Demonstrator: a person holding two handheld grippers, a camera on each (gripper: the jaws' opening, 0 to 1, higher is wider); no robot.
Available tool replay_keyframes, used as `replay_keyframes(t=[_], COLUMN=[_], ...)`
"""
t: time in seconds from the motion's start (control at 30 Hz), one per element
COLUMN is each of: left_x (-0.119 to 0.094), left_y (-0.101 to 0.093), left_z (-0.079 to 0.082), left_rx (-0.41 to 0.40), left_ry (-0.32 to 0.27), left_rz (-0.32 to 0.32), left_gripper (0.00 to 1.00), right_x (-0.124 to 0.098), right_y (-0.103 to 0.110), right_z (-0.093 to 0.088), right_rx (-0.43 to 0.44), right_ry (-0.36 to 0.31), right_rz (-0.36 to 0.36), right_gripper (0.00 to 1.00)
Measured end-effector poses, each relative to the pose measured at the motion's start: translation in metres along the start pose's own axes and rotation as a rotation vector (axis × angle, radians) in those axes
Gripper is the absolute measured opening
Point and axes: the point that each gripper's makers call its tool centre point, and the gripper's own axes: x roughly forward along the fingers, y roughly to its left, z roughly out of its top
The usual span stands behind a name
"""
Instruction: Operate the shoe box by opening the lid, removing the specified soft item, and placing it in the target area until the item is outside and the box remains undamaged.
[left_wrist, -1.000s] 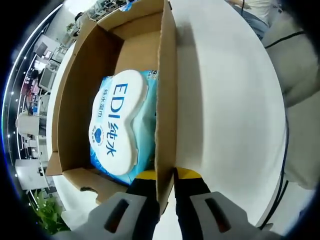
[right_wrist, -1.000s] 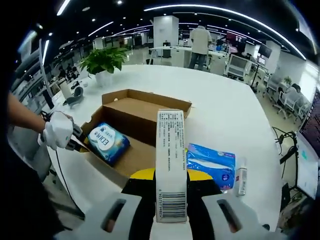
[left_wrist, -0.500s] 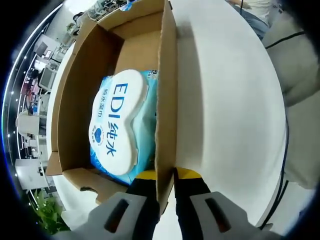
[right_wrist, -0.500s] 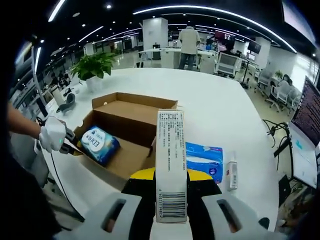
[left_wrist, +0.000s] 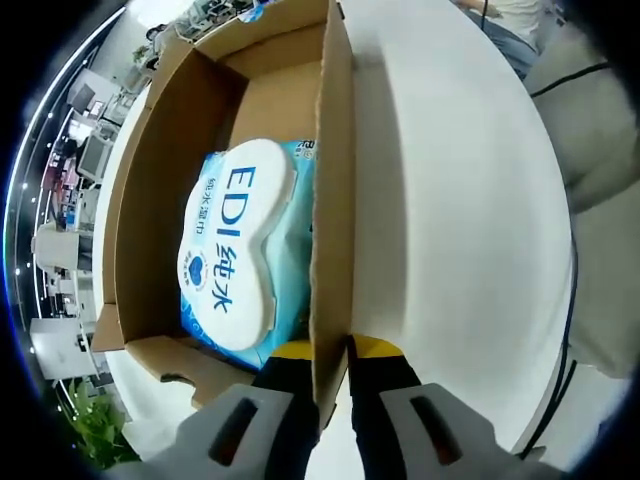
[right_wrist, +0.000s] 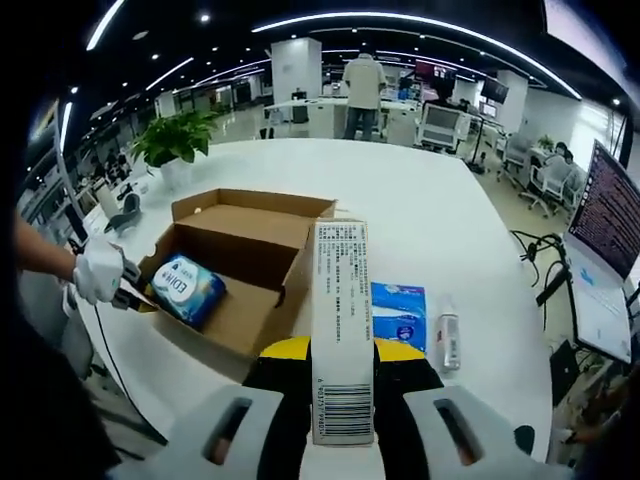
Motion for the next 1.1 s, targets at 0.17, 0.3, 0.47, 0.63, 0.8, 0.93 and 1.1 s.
replay_keyframes(t=[0.17, 0.3, 0.47, 0.63, 0.8, 0.93, 1.1], left_x=[0.0, 0.0, 0.0, 0.0, 0.0, -0.001, -0.001], left_y=[0.0, 0.0, 0.0, 0.0, 0.0, 0.0, 0.0], left_z=[0.0, 0.0, 0.0, 0.0, 0.0, 0.0, 0.0], left_rx=[0.0, 0.0, 0.001, 0.002, 0.002, 0.002, 0.002], left_ry=[0.0, 0.0, 0.001, 0.0, 0.0, 0.0, 0.0], left_rz=[-0.001, 0.0, 0.001, 0.0, -0.001, -0.001, -0.002], left_gripper=[0.08, 0.08, 0.08, 0.08, 0.08, 0.08, 0.08], right_x=[-0.003, -0.004, -0.004, -0.006, -0.007, -0.008, -0.012], right_y=[-0.005, -0.008, -0.011, -0.021, -0.033, -0.039, -0.046], right_z=[-0.003, -0.005, -0.009, -0.015, -0.025, -0.035, -0.043], right_rx=[0.01, 0.017, 0.023, 0.016, 0.03, 0.038, 0.048], right_ry=[-0.001, -0.002, -0.001, -0.011, -0.029, -0.025, -0.031], right_rz=[-0.013, -0.022, -0.032, -0.073, -0.119, -0.14, -0.161], right_gripper=[0.18, 0.18, 0.18, 0.18, 0.18, 0.18, 0.18])
